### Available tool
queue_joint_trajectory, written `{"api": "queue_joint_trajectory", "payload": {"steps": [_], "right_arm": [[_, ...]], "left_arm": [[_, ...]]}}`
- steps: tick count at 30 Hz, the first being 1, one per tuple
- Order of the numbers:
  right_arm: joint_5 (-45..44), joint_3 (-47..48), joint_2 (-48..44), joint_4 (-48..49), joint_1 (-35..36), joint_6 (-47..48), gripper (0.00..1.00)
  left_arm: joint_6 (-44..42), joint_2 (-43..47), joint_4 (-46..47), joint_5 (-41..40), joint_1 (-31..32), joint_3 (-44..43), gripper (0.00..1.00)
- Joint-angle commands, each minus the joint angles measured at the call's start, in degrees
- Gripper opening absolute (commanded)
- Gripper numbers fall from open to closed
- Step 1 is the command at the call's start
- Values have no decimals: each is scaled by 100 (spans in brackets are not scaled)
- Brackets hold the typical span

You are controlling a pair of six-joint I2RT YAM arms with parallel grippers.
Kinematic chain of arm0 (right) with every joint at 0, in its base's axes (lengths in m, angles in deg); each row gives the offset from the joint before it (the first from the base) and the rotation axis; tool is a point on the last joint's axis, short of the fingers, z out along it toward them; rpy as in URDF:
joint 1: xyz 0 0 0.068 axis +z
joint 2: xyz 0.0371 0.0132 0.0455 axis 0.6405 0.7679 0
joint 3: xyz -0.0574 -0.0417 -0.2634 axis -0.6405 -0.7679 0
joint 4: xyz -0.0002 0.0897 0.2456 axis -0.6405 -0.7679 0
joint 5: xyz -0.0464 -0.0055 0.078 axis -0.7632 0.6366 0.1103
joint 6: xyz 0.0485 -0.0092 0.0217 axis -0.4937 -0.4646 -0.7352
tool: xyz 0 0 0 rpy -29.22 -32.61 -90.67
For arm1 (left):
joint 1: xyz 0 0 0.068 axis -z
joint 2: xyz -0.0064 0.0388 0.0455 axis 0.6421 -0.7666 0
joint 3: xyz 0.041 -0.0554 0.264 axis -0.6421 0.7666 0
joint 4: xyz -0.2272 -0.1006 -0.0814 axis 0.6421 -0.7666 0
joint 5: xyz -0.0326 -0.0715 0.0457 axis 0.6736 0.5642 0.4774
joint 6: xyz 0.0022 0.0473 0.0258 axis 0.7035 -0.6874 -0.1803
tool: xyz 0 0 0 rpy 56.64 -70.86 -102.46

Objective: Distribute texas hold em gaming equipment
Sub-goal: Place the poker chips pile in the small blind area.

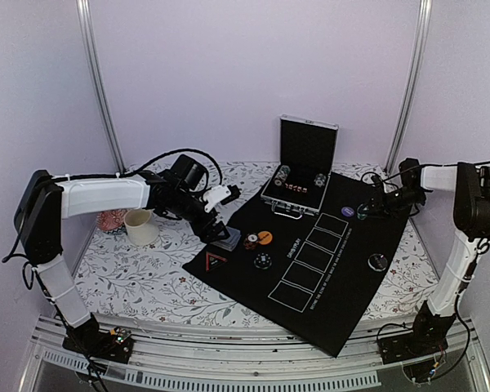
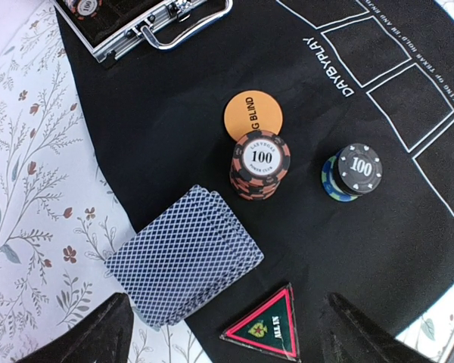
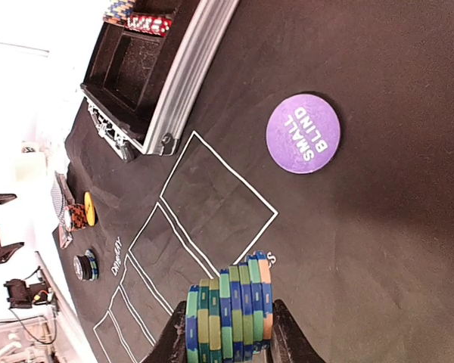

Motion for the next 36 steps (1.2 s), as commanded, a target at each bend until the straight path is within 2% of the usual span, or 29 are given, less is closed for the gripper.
{"api": "queue_joint_trajectory", "payload": {"steps": [1,5,11,33,36], "right_arm": [[489,144,364,352,-35,-209,2],[755,70,347,475,-27,-236,2],[535,-76,257,387,-27,-339,2],[364,631,1314,618,-118,-542,2],[94,622,1353,556,-151,-551,2]], "left_arm": [[-12,228,-23,61,23,42,87],[-55,236,-23,76,70,40,87],[-204,507,160,281,202,123,86],[-389,802,214,11,415,271,86],[-391,792,212,-39,415,287,85]]}}
